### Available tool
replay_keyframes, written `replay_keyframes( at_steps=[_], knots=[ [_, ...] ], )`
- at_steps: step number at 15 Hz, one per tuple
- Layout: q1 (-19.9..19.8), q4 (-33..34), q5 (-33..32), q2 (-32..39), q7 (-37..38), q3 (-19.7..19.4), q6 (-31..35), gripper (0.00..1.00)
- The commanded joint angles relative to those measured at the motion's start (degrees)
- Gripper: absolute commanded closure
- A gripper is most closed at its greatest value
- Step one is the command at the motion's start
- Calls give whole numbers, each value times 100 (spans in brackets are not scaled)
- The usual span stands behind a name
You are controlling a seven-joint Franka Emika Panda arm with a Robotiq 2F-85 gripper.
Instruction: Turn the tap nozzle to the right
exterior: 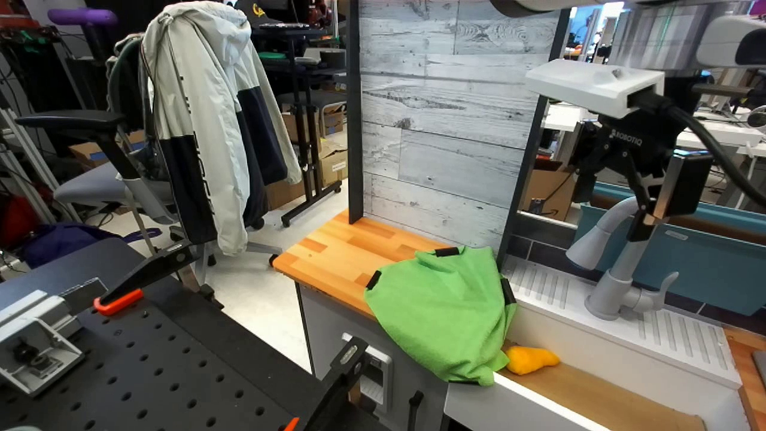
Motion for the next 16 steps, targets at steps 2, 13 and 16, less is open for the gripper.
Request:
replay_keyframes(
  at_steps=[2, 13, 16],
  knots=[
    [18, 518, 9, 323, -27, -74, -190, 0],
    [38, 978, -32, 736, -46, -82, -192, 55],
    [36, 978, -38, 742, -74, -79, -181, 78]
  ],
)
